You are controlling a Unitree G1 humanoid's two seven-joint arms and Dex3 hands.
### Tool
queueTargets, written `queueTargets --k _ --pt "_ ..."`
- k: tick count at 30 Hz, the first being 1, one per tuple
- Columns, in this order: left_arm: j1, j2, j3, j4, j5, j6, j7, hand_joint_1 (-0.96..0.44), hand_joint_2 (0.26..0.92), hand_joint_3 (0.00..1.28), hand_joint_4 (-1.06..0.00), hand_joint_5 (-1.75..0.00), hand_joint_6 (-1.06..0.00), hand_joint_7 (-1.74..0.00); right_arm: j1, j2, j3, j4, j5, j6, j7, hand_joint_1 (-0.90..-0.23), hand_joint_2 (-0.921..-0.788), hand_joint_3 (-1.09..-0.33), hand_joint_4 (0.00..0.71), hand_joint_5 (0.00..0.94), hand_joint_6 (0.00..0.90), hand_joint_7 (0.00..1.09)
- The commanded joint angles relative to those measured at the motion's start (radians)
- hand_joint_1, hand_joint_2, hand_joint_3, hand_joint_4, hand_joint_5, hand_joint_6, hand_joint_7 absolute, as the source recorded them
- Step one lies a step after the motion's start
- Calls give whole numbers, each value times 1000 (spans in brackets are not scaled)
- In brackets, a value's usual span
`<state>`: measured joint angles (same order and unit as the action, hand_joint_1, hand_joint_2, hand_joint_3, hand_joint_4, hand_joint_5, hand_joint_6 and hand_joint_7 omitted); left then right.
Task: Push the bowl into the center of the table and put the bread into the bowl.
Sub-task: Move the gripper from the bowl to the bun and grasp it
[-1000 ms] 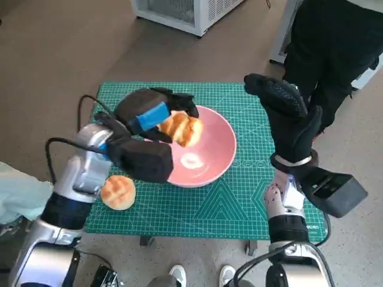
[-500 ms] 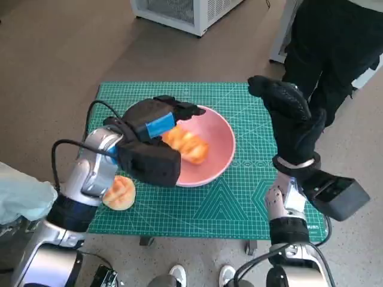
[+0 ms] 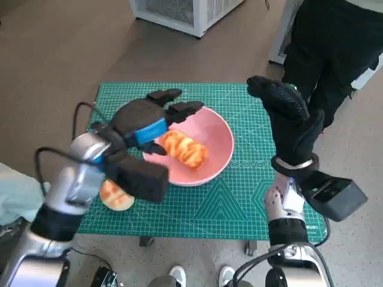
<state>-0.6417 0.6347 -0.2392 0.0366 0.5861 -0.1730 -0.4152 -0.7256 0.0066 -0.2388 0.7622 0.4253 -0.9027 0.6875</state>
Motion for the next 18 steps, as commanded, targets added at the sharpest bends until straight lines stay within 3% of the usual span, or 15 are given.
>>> queueTargets --k 1,18 --pt "75 82 97 -100 -33 -2 -16 -352 721 2 -157 -8 -267 -16 23 5 7 8 -11 5 -14 -735 -921 -836 215 0 69 510" --pt "345 237 340 -245 -183 82 -147 -235 693 0 -181 -3 -279 -7 38 12 24 -6 -8 11 -20 -735 -921 -839 212 0 53 514"
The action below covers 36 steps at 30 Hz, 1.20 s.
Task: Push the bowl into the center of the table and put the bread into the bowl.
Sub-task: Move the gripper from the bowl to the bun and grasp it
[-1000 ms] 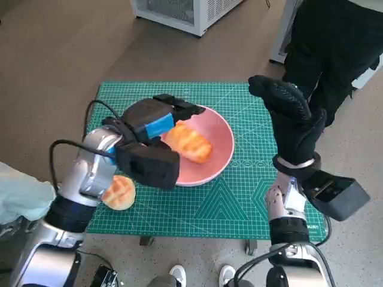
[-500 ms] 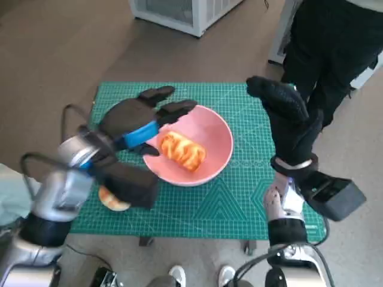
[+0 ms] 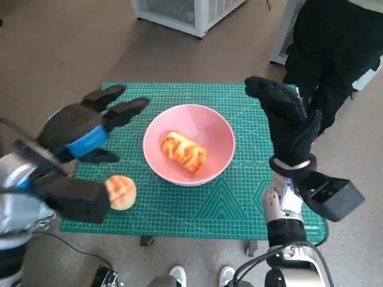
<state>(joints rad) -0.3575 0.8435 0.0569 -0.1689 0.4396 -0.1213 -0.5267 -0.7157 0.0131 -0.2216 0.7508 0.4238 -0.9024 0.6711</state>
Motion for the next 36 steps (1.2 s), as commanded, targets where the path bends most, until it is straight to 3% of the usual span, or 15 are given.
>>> queueTargets --k 1,14,21,36 --pt "80 31 53 -48 -42 43 -44 -230 693 0 -181 -3 -279 -7 27 5 7 8 -6 11 -3 -735 -921 -839 212 0 52 514" --pt "227 22 94 -120 -78 163 -100 -146 708 6 -164 0 -279 -5 28 2 9 10 7 22 10 -735 -921 -841 211 0 41 519" --pt "247 13 58 -106 -75 189 -112 -61 714 6 -157 0 -278 -2 15 7 9 28 7 31 13 -735 -921 -842 210 0 38 524" --pt "222 -33 -91 34 12 149 -50 -42 711 5 -168 -5 -293 -6 14 15 15 33 7 36 25 -756 -921 -842 209 1 32 541"
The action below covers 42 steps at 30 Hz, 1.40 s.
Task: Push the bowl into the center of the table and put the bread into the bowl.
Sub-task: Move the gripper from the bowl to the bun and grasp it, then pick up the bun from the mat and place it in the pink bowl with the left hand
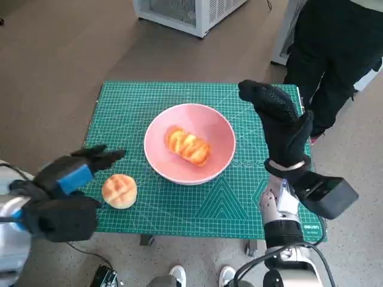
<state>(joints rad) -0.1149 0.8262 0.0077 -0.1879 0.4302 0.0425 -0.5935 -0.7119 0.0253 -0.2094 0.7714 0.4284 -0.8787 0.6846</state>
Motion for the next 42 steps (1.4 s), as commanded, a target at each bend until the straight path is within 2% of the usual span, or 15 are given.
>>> queueTargets --k 1,11,16,18,20,21,22,23,24,25,26,29,33,42 --pt "-25 -20 -54 71 27 -16 19 -42 712 6 -168 -4 -292 -5 10 3 3 12 3 13 13 -756 -921 -842 208 0 32 541" --pt "-84 -91 -162 234 69 29 34 -17 730 13 -153 0 -260 0 17 -1 1 4 4 17 16 -756 -921 -843 207 0 26 550" --pt "-102 -109 -200 295 96 5 69 40 750 20 -197 -15 -305 -18 20 -2 0 1 4 18 17 -756 -921 -844 206 0 24 554" --pt "-105 -109 -212 313 113 -13 92 70 766 25 -260 -13 -375 -26 22 -3 0 -2 5 18 17 -756 -921 -844 207 0 23 555" --pt "-109 -106 -229 331 137 -28 121 108 794 34 -368 -13 -498 -41 24 -3 0 -5 4 19 16 -756 -921 -844 207 0 22 557" --pt "-112 -105 -236 339 148 -35 134 126 821 43 -472 -25 -588 -62 24 -3 0 -6 4 19 16 -756 -921 -844 207 0 22 558" --pt "-113 -101 -244 344 164 -43 147 133 830 45 -512 -23 -622 -66 26 -3 0 -8 3 19 15 -756 -921 -844 207 0 21 558" --pt "-114 -98 -249 348 175 -50 157 145 858 55 -640 -56 -707 -89 26 -3 1 -10 3 19 14 -756 -921 -844 207 0 21 559" --pt "-115 -95 -252 351 183 -56 164 149 870 55 -689 -61 -739 -94 27 -3 1 -11 3 19 14 -755 -921 -844 207 0 21 560" --pt "-115 -93 -254 353 188 -61 169 97 888 70 -686 -478 -678 -477 28 -3 1 -12 3 20 14 -753 -921 -844 207 1 21 561" --pt "-115 -89 -255 352 192 -67 174 63 900 96 -667 -765 -622 -741 27 -3 0 -12 3 21 13 -752 -921 -844 208 1 21 562" --pt "-109 -80 -251 340 195 -76 182 23 914 95 -675 -1073 -595 -1023 29 -5 0 -13 3 23 13 -749 -921 -844 208 1 20 563" --pt "-94 -74 -226 311 172 -83 183 7 919 80 -690 -1147 -600 -1151 29 -5 -1 -12 3 22 12 -746 -921 -844 208 1 19 565" --pt "-69 -64 -159 244 119 -99 188 4 920 49 -723 -1104 -634 -1181 26 -4 -4 1 0 18 10 -745 -921 -846 207 0 17 568"
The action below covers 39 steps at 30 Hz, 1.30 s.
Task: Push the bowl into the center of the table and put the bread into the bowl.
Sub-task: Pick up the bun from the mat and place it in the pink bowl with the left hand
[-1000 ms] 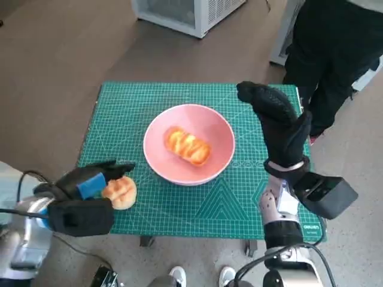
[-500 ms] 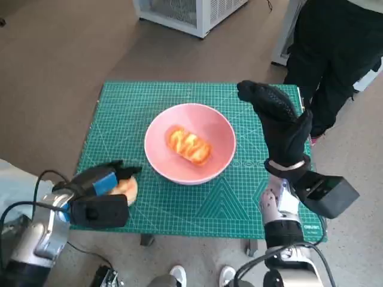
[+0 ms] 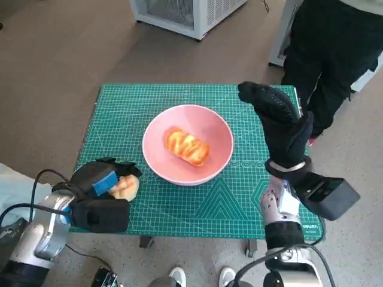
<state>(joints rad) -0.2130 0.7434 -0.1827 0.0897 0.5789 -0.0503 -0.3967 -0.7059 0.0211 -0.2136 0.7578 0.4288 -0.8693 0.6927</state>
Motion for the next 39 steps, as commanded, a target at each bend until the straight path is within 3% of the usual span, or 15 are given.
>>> queueTargets --k 1,13,22,31,39 --pt "30 19 39 -42 -35 -8 -10 4 920 47 -725 -1104 -635 -1178 19 0 0 16 -2 9 2 -745 -921 -846 207 0 17 568" --pt "-18 25 176 -180 -126 -2 -17 5 916 13 -791 -1091 -676 -1075 14 -3 -3 25 -3 7 1 -745 -921 -848 206 0 13 573" --pt "-87 -8 237 -274 -132 4 38 4 913 8 -804 -1064 -681 -1084 12 -6 -4 27 -1 8 3 -746 -921 -847 206 0 11 577" --pt "-178 -82 196 -310 -130 -33 95 4 903 1 -831 -1029 -713 -1058 12 -11 -7 27 2 11 6 -746 -921 -847 206 0 10 579" --pt "-290 -146 101 -273 -106 -57 82 4 898 1 -836 -1045 -732 -1018 16 -13 -7 23 1 11 5 -746 -921 -847 206 0 9 581"
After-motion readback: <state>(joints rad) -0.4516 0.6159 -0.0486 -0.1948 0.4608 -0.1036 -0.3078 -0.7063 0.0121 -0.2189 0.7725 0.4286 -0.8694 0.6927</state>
